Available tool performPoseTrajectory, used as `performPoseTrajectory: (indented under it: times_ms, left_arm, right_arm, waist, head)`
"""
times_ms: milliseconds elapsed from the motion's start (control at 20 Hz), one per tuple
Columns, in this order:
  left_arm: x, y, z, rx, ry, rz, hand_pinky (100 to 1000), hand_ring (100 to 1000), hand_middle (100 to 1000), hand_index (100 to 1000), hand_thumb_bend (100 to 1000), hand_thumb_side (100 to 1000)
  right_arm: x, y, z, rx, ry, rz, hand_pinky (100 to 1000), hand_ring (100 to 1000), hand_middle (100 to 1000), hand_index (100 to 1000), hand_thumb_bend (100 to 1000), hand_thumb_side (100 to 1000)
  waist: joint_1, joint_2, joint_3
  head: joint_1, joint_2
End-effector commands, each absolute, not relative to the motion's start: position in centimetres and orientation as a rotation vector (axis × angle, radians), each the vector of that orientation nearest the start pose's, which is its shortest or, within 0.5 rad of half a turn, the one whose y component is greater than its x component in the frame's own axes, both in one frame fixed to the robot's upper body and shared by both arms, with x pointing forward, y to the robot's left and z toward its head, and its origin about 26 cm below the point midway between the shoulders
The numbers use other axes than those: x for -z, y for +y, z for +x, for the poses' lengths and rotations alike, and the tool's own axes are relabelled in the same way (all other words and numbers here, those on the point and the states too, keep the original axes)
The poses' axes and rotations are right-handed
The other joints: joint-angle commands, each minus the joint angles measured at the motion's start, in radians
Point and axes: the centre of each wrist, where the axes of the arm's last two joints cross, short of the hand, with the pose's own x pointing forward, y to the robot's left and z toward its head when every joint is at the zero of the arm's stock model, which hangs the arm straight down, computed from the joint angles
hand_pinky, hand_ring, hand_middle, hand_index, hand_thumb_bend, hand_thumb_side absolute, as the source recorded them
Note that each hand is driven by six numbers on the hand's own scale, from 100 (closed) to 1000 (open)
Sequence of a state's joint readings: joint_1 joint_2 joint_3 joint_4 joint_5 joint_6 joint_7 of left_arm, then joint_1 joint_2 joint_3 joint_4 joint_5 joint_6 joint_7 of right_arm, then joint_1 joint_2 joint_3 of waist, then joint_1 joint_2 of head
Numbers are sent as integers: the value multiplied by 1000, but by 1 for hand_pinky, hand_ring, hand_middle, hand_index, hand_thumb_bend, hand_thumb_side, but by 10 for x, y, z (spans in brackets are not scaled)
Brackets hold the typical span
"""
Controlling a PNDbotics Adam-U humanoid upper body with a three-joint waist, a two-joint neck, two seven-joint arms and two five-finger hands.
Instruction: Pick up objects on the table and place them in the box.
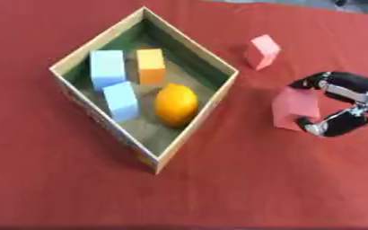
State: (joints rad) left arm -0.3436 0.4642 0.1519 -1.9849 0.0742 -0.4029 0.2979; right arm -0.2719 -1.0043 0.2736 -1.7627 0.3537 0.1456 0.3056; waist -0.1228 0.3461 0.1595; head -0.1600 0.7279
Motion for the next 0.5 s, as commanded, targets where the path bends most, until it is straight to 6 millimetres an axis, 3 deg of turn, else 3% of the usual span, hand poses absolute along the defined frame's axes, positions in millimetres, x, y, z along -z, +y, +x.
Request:
performPoseTrajectory:
  times_ms: [50, 100, 150, 300, 500]
  left_arm:
    - [-247, 311, 297, -73, 3428, -424, 928, 911, 802, 891, 202, 796]
    - [-247, 311, 297, -72, 3428, -423, 928, 911, 802, 890, 201, 804]
    - [-247, 311, 297, -71, 3428, -423, 928, 911, 802, 890, 202, 795]
    - [-247, 312, 297, -69, 3428, -425, 928, 911, 801, 889, 202, 794]
    - [-247, 313, 296, -69, 3428, -433, 928, 911, 800, 889, 203, 793]
  right_arm:
    - [-195, -354, 311, -1372, -1339, -804, 812, 730, 350, 600, 149, 196]
    - [-195, -353, 311, -1362, -1354, -805, 804, 712, 334, 580, 100, 253]
    - [-196, -352, 310, -1349, -1371, -805, 802, 707, 326, 575, 113, 184]
    - [-205, -349, 305, -1316, -1429, -813, 799, 702, 320, 571, 100, 180]
    - [-239, -335, 291, -1332, -1563, -870, 802, 705, 323, 580, 100, 187]
  waist:
    - [8, -8, -1]
    - [8, -8, -1]
    - [7, -9, -1]
    - [6, -10, -3]
    - [3, -14, -9]
  head:
    - [-1, -5]
    - [0, -5]
    - [1, -5]
    - [4, -4]
    - [9, 0]
